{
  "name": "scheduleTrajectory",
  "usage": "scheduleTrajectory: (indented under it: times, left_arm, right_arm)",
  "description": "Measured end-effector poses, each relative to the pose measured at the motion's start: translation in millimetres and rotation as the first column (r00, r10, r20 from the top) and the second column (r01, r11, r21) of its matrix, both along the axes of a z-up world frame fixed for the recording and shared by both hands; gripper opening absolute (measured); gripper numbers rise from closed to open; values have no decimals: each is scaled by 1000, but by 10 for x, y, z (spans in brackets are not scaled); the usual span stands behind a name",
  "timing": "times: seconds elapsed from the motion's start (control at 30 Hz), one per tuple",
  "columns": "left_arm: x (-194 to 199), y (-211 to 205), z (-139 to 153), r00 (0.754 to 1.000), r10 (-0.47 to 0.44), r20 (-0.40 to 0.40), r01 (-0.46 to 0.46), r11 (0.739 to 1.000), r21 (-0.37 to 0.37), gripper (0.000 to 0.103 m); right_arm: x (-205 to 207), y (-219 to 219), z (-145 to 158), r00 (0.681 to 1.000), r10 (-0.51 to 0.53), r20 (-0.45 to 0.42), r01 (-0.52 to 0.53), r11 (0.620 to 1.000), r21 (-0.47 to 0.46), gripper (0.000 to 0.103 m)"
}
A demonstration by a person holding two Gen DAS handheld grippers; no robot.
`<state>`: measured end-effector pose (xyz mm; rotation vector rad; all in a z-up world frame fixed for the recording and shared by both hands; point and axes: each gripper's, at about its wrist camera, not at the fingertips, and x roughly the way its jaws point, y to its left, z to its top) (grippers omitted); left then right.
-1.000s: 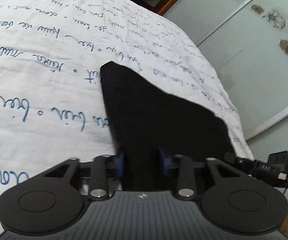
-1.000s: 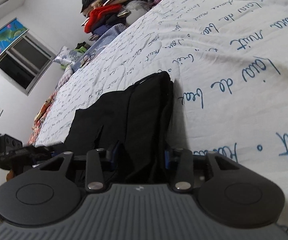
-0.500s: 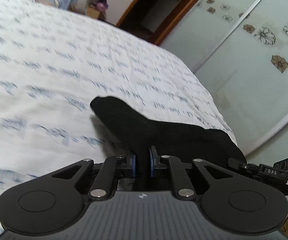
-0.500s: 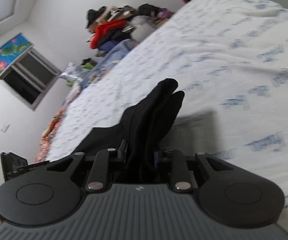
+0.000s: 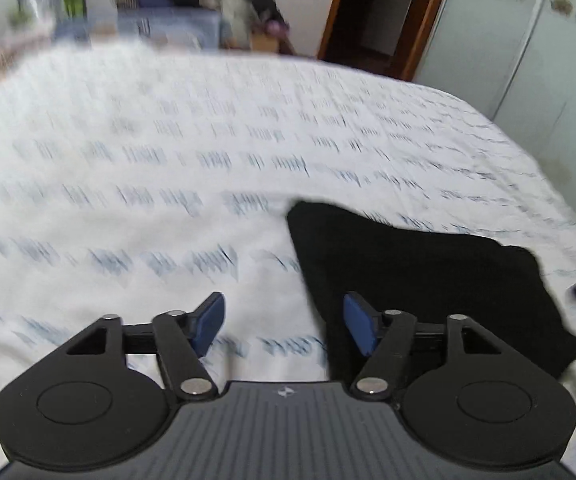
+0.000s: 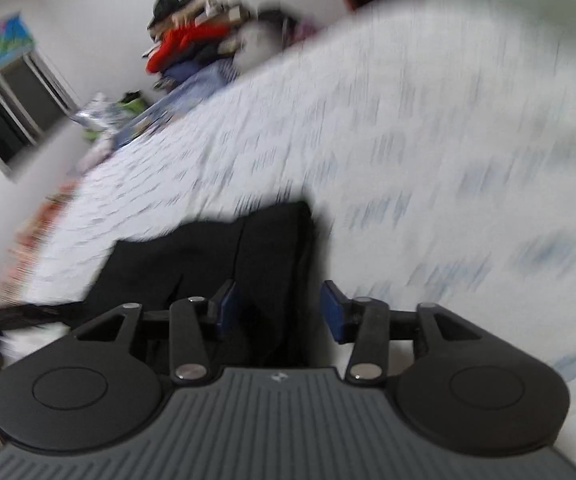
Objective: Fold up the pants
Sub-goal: 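Release the pants and lift both grippers away from the folded bundle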
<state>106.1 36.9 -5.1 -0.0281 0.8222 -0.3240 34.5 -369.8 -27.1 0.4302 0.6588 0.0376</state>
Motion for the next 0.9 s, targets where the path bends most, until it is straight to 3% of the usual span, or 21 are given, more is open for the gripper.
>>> scheduleTrajectory:
  times: [0.03, 0.1, 0.2, 0.27, 0.37, 0.43, 0.47, 0.53, 0.67, 0.7, 0.9]
  left_arm:
    - [-22, -29, 47, 1000, -9, 21, 9, 1000, 12, 74]
    - [-79, -118, 113, 998, -61, 30, 61, 998, -12, 74]
    - [-182, -281, 66, 987, -157, -12, 156, 984, -84, 78]
    - [-213, -402, -86, 984, -173, -42, 170, 982, -79, 81]
    - [-190, -570, -414, 983, -154, -98, 157, 987, 30, 83]
    - [-215, -485, -440, 987, -124, -99, 123, 992, -19, 84]
    - [-227, -462, -401, 989, -114, -93, 112, 993, -21, 84]
    - [-266, -437, -322, 996, -67, -51, 68, 997, 21, 83]
    - [-360, -366, -224, 1000, 17, -8, -17, 999, 50, 84]
    - [-374, -336, -208, 999, 33, -11, -33, 999, 41, 84]
    - [-557, -281, -224, 996, 93, -8, -92, 993, 75, 84]
  right_arm:
    - [-27, 62, 123, 999, 19, 41, -18, 999, -47, 44]
    - [-12, 186, 270, 990, 105, 92, -103, 994, -30, 44]
    - [82, 468, 234, 973, 220, 69, -222, 975, 8, 42]
    - [135, 616, 73, 971, 236, 23, -236, 971, 20, 42]
    - [223, 573, -216, 973, 229, -26, -228, 972, 53, 38]
    - [222, 518, -216, 980, 196, -24, -193, 976, 105, 38]
    - [195, 520, -164, 984, 179, -20, -175, 978, 113, 41]
    - [78, 581, -19, 989, 149, 20, -150, 988, 48, 58]
    - [-176, 823, 261, 984, 139, 113, -133, 990, -55, 67]
    - [-215, 886, 306, 982, 143, 123, -137, 989, -63, 75]
    - [-507, 1346, 358, 977, 176, 121, -146, 964, -224, 101]
